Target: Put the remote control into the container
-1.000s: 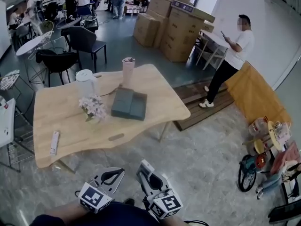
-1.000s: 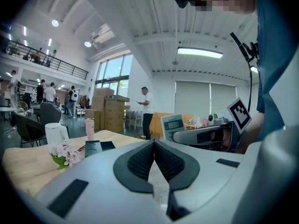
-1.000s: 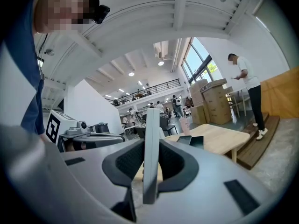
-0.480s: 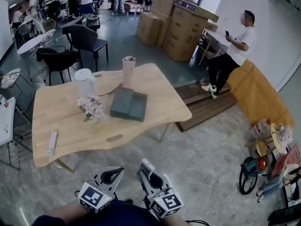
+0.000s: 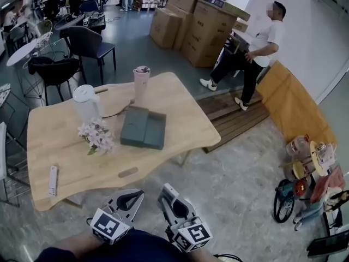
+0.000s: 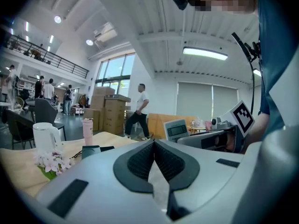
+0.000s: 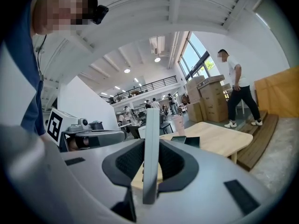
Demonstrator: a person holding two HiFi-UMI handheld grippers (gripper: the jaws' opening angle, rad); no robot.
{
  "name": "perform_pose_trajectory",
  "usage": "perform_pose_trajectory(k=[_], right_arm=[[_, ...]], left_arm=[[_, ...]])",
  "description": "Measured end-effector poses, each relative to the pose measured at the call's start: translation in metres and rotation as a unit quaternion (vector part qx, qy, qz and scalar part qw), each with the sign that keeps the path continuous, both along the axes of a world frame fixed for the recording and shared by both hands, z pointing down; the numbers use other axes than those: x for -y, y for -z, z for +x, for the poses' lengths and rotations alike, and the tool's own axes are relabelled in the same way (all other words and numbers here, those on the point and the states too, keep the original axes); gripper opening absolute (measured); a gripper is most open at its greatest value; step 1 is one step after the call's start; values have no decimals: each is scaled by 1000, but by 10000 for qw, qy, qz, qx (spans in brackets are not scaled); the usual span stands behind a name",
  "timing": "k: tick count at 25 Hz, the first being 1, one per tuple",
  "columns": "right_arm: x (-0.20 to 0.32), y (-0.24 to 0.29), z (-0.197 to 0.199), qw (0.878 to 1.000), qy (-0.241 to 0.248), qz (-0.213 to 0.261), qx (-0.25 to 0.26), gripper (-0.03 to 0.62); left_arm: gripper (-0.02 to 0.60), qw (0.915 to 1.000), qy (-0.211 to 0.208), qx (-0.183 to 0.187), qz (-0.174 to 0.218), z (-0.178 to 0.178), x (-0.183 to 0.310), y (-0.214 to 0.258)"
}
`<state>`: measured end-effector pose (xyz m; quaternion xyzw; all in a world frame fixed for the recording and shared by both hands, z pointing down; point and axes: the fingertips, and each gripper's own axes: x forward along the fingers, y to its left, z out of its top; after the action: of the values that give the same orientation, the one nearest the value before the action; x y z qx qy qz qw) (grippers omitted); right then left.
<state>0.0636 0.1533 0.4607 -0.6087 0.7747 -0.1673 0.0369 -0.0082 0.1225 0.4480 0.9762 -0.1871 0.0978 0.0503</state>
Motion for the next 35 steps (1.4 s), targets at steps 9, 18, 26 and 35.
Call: perform_pose_trajectory(k=[9, 18, 26, 35], right_arm=[[107, -4, 12, 9994, -211, -259, 133, 87], [189, -9, 26, 9972, -508, -449, 315, 87], [226, -35, 62, 9956, -201, -744, 535, 87], [265, -47, 101, 9918, 326, -956, 786, 87]], left_arm=[[12, 9992, -396, -14, -42, 16, 103, 0], [12, 9974, -627, -218, -287, 26, 178, 4], [12, 9990, -323, -109, -295, 59, 210, -13], [12, 9992, 197, -65, -355, 96, 227, -7]])
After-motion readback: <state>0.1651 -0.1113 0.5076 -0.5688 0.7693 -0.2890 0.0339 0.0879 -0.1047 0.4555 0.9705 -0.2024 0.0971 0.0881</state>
